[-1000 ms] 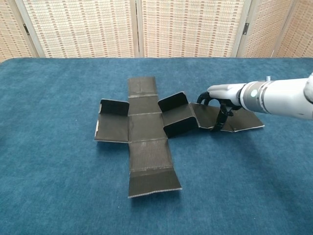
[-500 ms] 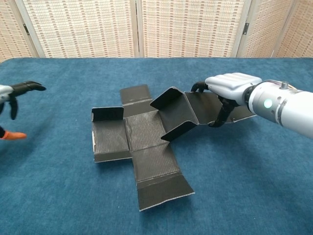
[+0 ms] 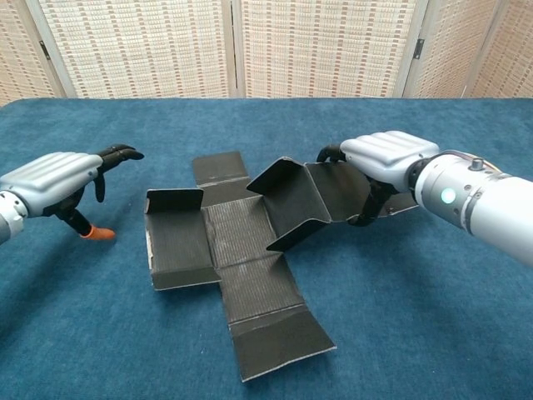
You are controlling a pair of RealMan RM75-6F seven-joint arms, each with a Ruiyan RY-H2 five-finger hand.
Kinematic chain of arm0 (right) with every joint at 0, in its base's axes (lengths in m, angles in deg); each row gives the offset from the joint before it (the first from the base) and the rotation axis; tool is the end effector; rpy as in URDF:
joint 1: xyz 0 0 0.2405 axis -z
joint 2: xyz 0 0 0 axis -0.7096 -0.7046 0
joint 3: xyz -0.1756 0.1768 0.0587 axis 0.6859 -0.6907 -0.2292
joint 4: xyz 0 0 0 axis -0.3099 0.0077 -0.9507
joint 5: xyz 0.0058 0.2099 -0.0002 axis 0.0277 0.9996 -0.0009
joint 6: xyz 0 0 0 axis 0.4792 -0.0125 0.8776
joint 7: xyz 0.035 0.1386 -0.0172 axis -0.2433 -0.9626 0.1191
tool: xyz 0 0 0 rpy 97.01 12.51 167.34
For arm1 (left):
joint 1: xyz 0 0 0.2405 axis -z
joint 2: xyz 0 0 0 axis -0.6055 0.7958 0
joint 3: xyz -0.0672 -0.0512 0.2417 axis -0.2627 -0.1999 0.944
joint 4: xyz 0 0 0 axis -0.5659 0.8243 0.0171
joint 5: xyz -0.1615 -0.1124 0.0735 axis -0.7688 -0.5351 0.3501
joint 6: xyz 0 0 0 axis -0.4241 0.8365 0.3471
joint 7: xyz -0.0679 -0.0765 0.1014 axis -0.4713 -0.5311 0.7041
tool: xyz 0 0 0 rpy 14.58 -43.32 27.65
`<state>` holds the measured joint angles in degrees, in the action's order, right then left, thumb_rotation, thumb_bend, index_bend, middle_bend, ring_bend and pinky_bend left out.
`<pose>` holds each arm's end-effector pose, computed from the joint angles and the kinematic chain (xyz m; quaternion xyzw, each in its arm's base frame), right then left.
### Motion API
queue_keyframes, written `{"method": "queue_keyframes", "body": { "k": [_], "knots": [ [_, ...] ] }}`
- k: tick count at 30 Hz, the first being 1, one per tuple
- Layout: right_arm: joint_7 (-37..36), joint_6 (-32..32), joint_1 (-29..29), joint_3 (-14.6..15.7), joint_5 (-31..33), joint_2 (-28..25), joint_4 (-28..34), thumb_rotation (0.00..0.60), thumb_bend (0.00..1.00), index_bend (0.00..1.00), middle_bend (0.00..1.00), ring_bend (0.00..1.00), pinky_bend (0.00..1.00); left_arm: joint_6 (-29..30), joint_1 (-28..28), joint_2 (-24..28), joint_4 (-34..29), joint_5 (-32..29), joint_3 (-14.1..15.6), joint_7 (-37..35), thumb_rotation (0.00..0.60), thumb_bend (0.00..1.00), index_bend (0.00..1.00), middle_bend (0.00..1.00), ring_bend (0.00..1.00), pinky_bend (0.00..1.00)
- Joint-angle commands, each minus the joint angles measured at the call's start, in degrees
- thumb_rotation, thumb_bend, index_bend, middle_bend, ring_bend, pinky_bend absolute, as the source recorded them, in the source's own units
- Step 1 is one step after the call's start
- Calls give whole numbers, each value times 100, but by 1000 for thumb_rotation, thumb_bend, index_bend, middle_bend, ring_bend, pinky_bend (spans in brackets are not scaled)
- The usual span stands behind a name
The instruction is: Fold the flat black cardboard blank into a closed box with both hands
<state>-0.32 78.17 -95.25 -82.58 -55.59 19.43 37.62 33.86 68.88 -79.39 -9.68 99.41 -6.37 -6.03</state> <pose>-0.1302 -0.3332 -0.0540 0.7643 -0.3418 0.2802 0.4695 -0.2420 0.3354 -0.0278 -0.7097 -0.3508 -0.3599 0.4937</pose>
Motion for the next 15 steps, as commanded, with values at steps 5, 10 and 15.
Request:
{"method": "queue_keyframes", "body": {
  "k": [5, 10, 15],
  "knots": [
    [81, -5, 47, -98, -45, 66, -5, 600, 254, 464, 446, 786, 1000, 15, 170, -291, 117, 140, 31, -563, 600, 175, 0, 0, 473, 643],
    [131, -58, 69, -143, -79, 71, 5, 600, 254, 464, 446, 787, 1000, 7, 219, -336, -95, 200, 33, -1257, 600, 173, 0, 0, 467, 646],
    [193, -222, 31, -136, -215, -32, 74, 600, 254, 464, 446, 787, 1000, 142, 250, -207, -349, 390, 43, -2023, 600, 179, 0, 0, 462, 649]
  ]
}}
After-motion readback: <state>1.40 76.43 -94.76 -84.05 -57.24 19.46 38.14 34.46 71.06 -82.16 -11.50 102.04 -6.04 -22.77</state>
